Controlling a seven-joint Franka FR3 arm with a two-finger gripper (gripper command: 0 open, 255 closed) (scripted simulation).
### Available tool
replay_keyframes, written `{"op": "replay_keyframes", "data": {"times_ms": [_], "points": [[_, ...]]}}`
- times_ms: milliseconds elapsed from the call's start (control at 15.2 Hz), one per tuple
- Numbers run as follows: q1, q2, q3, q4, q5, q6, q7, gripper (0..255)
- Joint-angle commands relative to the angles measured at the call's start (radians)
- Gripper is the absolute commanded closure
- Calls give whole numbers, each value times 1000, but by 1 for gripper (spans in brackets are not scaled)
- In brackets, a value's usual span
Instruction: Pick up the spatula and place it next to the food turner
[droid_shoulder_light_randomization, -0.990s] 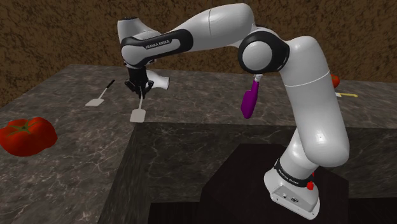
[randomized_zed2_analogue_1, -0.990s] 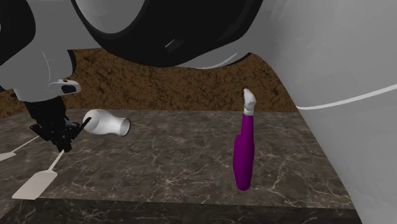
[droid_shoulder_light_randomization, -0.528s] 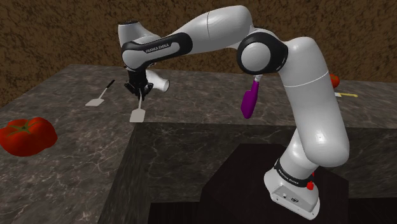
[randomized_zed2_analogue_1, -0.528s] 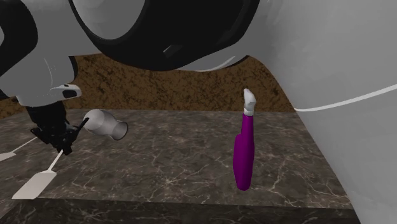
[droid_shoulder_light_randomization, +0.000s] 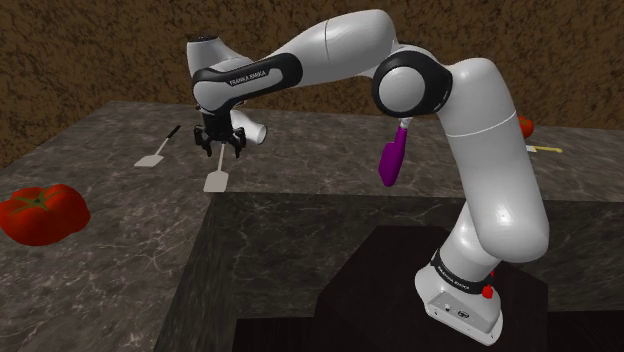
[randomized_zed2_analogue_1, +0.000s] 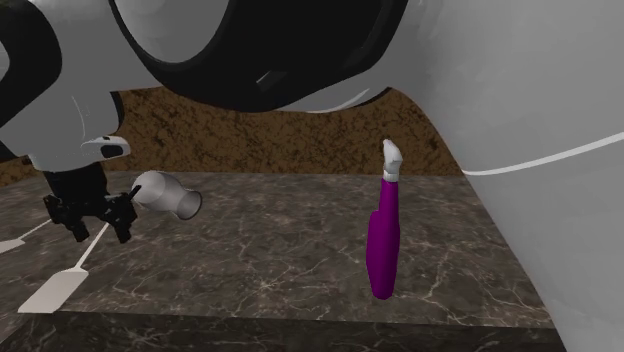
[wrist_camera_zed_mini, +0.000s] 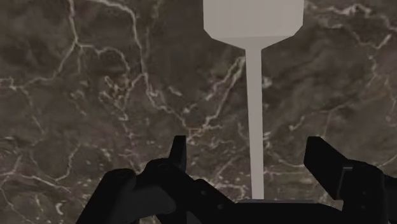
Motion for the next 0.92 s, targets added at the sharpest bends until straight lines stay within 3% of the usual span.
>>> {"op": "replay_keyframes", "data": {"times_ms": [0, 330, 858], "points": [[0, 1, 0, 0, 0, -1, 0, 0], [6, -30, 4, 71, 5, -102, -3, 0], [6, -30, 4, 71, 5, -102, -3, 0]]}}
